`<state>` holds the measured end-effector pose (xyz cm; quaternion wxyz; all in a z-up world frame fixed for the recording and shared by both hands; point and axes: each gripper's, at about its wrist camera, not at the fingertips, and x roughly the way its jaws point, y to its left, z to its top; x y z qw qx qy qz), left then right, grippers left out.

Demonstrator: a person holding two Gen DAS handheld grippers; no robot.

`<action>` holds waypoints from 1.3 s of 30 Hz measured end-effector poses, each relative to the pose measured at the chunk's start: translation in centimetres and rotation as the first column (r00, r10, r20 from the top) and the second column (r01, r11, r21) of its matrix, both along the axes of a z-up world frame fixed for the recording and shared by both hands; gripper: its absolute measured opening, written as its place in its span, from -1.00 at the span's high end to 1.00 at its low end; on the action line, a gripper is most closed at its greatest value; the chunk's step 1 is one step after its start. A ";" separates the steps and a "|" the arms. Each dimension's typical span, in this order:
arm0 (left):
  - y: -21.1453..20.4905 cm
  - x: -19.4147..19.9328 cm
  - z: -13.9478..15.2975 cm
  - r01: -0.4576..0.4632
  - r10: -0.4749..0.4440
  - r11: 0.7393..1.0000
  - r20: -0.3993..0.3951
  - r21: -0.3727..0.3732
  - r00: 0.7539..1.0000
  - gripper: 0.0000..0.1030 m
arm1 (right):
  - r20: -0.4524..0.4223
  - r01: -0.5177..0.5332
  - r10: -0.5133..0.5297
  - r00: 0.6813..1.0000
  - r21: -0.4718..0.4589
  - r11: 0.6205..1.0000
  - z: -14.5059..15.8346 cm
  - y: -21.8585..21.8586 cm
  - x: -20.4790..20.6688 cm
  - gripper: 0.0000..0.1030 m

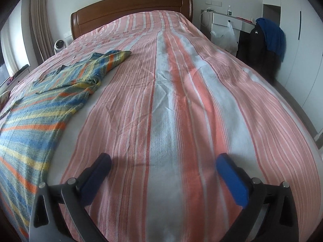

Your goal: Fold small clothes

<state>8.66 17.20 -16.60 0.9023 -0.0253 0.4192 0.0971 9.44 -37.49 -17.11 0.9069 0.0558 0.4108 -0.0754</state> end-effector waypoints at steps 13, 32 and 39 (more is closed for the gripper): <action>-0.1 0.0 0.0 -0.002 0.002 1.000 -0.001 0.001 1.000 -0.99 | 0.010 0.000 0.000 1.000 -0.004 1.000 0.1 0.1 0.0 -0.99; 0.3 1.1 3.1 0.100 -0.114 0.984 -0.089 -0.146 0.990 -0.99 | 0.011 -0.001 0.001 1.000 -0.004 1.000 0.0 0.1 0.1 -0.99; 7.2 9.1 8.4 0.153 -0.179 0.951 -0.076 -0.267 0.981 -0.99 | 0.010 0.000 0.000 1.000 -0.005 1.000 0.0 0.1 0.0 -0.99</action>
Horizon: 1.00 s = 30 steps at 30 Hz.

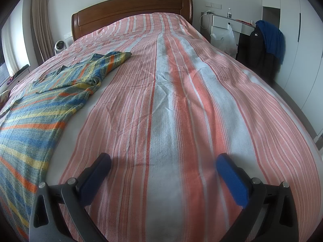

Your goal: Fold small clothes

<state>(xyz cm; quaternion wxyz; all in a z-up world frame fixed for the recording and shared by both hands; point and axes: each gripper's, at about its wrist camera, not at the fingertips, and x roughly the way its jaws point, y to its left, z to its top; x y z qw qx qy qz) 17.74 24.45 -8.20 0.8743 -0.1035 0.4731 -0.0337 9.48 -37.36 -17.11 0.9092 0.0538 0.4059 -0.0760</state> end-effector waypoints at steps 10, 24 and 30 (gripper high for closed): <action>11.4 10.5 -4.4 -0.253 0.246 0.967 -0.145 -0.032 0.958 -0.54 | 0.006 0.000 0.000 1.000 -0.003 1.000 -0.1 -0.1 0.2 -0.99; 2.5 12.5 -0.9 -0.112 0.122 0.985 -0.066 0.131 0.990 0.94 | 0.014 0.001 -0.001 1.000 -0.013 1.000 -0.2 -0.2 0.3 -0.99; -10.5 12.2 9.6 0.155 -0.174 0.978 0.136 0.137 0.975 0.94 | 0.016 0.001 -0.001 1.000 -0.013 1.000 -0.2 -0.1 0.3 -0.99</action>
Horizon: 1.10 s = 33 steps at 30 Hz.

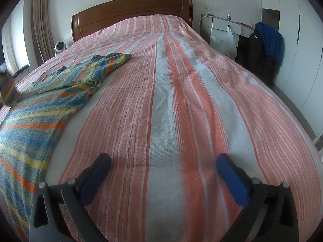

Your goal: Fold small clothes

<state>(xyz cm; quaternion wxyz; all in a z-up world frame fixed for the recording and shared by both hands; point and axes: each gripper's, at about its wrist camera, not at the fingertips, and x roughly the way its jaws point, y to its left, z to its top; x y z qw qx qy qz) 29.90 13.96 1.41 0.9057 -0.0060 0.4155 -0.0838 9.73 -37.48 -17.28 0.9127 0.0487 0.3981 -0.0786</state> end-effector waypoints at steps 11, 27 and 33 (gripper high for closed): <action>-15.7 3.0 -4.0 0.197 -0.216 0.968 -0.121 -0.154 0.969 -0.61 | 0.004 -0.002 0.002 1.000 0.003 1.000 0.0 -0.2 0.1 -0.99; 0.7 -2.3 -15.7 -0.180 0.200 0.978 -0.228 0.103 0.953 -0.84 | 0.011 -0.004 0.003 1.000 0.006 1.000 -0.2 -0.2 0.0 -0.99; 1.2 -7.8 -11.6 -0.190 0.205 0.971 -0.099 0.148 0.974 -0.87 | 0.010 -0.002 0.002 1.000 0.006 1.000 -0.2 -0.1 0.0 -0.99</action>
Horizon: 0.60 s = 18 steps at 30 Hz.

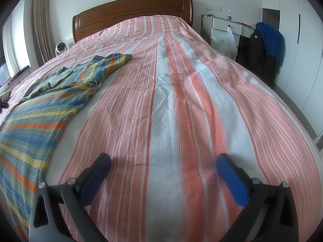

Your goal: Fold small clothes

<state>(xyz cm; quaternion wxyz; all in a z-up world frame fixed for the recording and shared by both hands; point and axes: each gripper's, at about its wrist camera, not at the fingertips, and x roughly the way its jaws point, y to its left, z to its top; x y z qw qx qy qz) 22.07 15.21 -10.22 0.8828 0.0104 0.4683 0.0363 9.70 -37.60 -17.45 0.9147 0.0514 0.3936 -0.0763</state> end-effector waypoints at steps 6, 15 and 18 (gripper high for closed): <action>-1.8 -3.0 2.4 0.005 -0.012 0.996 0.087 0.087 0.996 -0.89 | -0.001 0.000 0.000 1.000 -0.002 1.000 0.0 0.0 0.0 -0.99; -3.0 -4.5 3.0 0.006 -0.019 0.993 0.111 0.117 0.994 -0.89 | -0.001 0.000 0.000 1.000 -0.003 1.000 0.0 0.0 0.0 -0.99; -3.4 -5.1 3.2 0.011 -0.026 0.991 0.116 0.132 0.993 -0.89 | -0.001 0.000 0.000 1.000 -0.003 1.000 -0.1 0.0 0.0 -0.99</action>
